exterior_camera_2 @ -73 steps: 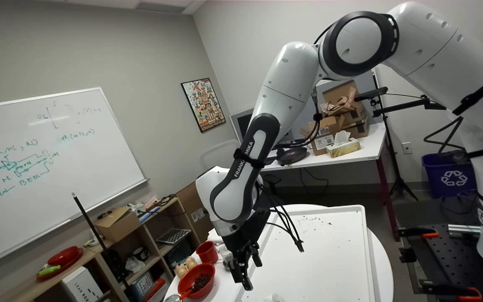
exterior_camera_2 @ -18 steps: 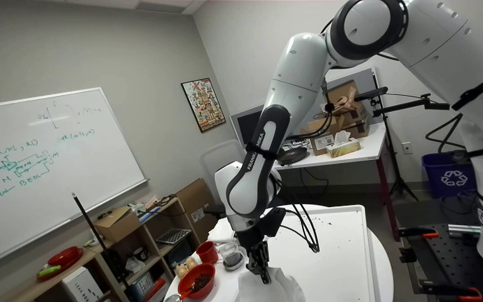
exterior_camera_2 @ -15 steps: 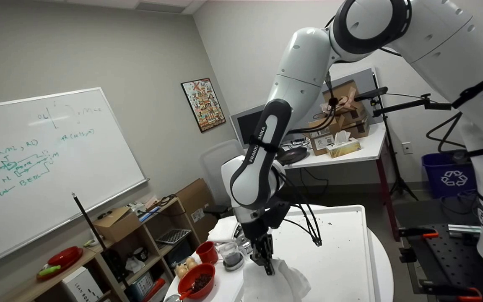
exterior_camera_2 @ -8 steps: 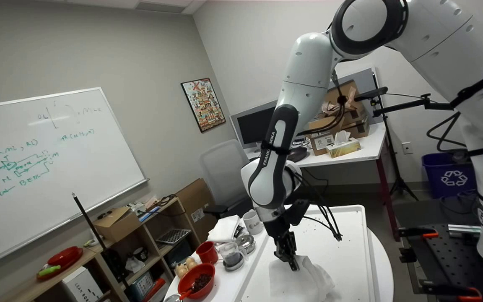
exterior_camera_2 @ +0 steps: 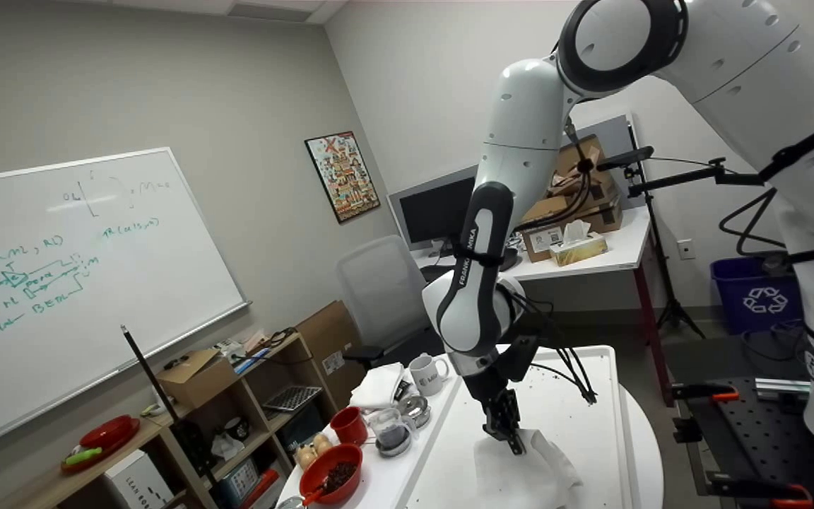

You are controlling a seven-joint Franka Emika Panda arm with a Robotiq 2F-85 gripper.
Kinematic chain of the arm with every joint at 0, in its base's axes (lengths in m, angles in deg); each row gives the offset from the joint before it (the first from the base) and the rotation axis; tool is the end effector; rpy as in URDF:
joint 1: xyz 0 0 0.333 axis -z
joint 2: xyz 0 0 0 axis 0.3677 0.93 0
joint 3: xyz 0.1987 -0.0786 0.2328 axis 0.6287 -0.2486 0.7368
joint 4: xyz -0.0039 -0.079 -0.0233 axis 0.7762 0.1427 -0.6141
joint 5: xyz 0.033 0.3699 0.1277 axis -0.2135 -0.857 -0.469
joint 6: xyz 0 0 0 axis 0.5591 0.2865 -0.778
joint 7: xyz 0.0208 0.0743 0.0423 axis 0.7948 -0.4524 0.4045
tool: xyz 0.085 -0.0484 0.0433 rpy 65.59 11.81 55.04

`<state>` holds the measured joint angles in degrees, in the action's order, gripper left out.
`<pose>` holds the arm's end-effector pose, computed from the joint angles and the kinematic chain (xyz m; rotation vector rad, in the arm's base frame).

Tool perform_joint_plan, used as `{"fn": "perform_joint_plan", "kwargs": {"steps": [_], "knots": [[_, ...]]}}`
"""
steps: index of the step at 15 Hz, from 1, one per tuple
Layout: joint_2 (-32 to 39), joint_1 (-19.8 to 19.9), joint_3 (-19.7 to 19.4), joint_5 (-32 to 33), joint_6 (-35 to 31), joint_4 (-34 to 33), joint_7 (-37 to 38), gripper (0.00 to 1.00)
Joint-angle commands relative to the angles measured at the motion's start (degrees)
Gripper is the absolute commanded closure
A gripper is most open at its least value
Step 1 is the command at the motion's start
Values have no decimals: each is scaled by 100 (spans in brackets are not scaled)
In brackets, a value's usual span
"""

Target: Wipe the tray with the towel

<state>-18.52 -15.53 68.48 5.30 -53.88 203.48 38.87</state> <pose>0.5179 -0.0253 0.1624 -2.9705 0.2017 0.2636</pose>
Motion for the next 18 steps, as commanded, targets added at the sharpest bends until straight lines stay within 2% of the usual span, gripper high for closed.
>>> {"fn": "perform_joint_plan", "kwargs": {"steps": [1, 2, 6, 11, 12, 18], "knots": [[166, -444, -139, 394, -20, -204, 545, 82], [256, -583, -176, 533, -29, -295, 765, 67], [572, -996, -296, 975, 56, -628, 1402, 41], [916, -1211, -473, 1180, 177, -996, 1825, 5], [983, -1219, -512, 1196, 198, -1070, 1881, 0], [1610, -1109, -604, 1107, 551, -1600, 1898, 0]]}}
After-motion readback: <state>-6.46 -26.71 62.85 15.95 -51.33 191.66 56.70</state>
